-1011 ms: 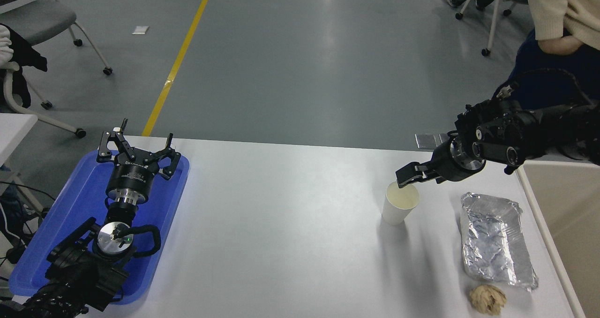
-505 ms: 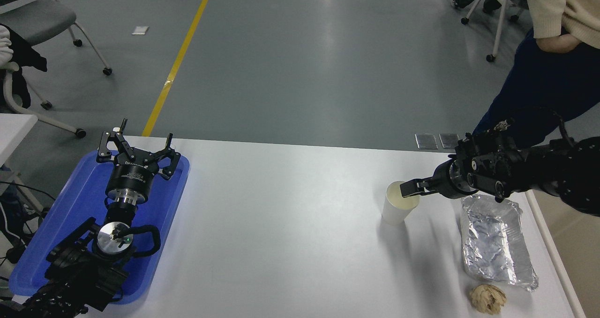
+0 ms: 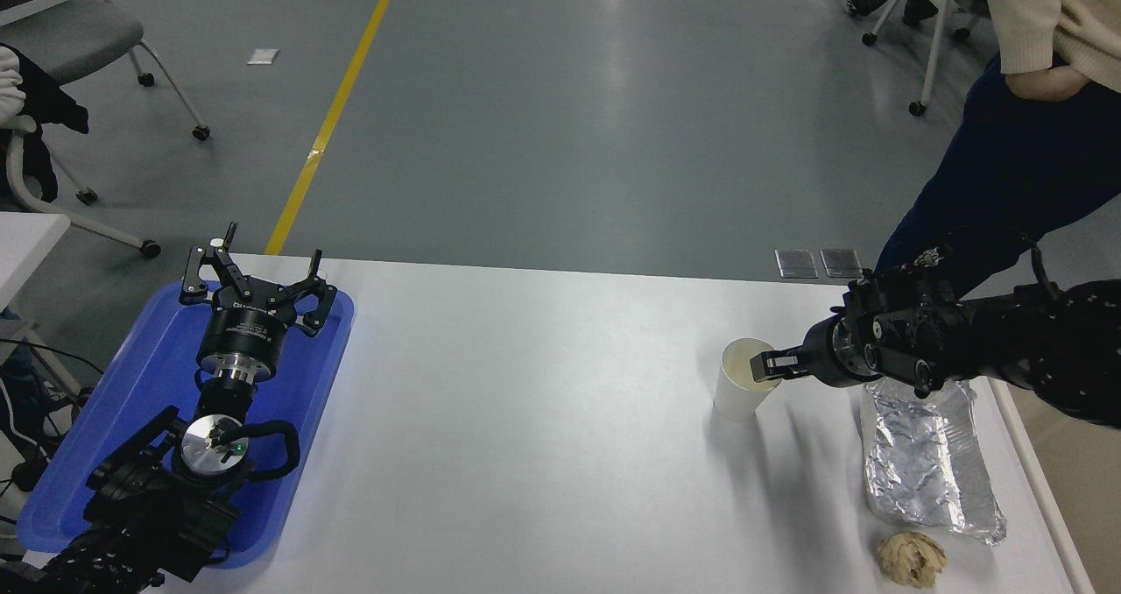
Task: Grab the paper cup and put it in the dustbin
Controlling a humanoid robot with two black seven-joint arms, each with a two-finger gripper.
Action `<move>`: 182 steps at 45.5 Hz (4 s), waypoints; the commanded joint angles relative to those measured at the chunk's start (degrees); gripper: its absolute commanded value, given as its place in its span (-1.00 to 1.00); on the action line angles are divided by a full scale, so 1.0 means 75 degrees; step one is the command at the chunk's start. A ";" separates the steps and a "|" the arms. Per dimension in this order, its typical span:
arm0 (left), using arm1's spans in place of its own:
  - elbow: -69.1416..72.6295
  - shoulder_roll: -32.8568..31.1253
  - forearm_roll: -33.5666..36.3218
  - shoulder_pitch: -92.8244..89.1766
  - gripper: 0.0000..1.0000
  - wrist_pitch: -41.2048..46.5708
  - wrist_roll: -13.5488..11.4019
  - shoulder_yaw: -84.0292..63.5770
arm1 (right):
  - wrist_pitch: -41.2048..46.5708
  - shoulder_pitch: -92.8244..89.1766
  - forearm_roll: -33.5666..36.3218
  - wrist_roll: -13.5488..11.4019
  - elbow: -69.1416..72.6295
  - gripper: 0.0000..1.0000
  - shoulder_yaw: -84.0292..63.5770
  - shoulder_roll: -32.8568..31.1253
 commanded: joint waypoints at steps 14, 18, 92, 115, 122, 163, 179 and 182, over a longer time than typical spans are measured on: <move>0.0000 0.0000 0.0000 0.0000 1.00 0.0012 0.0000 0.0001 | 0.0021 0.0456 -0.0041 0.0051 0.0279 -1.00 0.0040 0.0043; 0.0000 0.0000 0.0000 0.0000 1.00 0.0012 0.0000 0.0001 | 0.0045 0.0761 -0.0029 0.0063 0.0524 -1.00 0.0005 -0.0004; -0.0012 0.0012 0.0012 0.0023 1.00 -0.0012 0.0011 -0.0069 | 0.2213 0.8332 0.1084 0.0075 0.5752 -1.00 -0.2221 -0.0977; -0.0012 0.0000 0.0012 0.0023 1.00 0.0000 0.0011 -0.0069 | 0.2213 0.8238 0.0804 0.0087 0.5670 -1.00 -0.2971 -0.1550; -0.0012 0.0000 0.0000 0.0023 1.00 -0.0012 0.0011 -0.0069 | 0.2189 0.7899 -0.0402 0.0110 0.5330 -1.00 -0.3124 -0.2639; -0.0012 0.0012 0.0000 0.0023 1.00 -0.0012 0.0011 -0.0058 | 0.0139 0.2638 -0.3873 0.0790 0.2143 -1.00 -0.0875 -0.6883; 0.0000 0.0012 0.0000 0.0023 1.00 -0.0012 0.0000 -0.0058 | -0.1151 -0.0491 -0.3720 0.0790 0.0280 -1.00 0.0426 -0.6040; -0.0012 0.0012 0.0000 0.0023 1.00 -0.0012 0.0011 -0.0058 | -0.1221 -0.0960 -0.3638 0.0790 -0.0001 -1.00 0.0696 -0.5922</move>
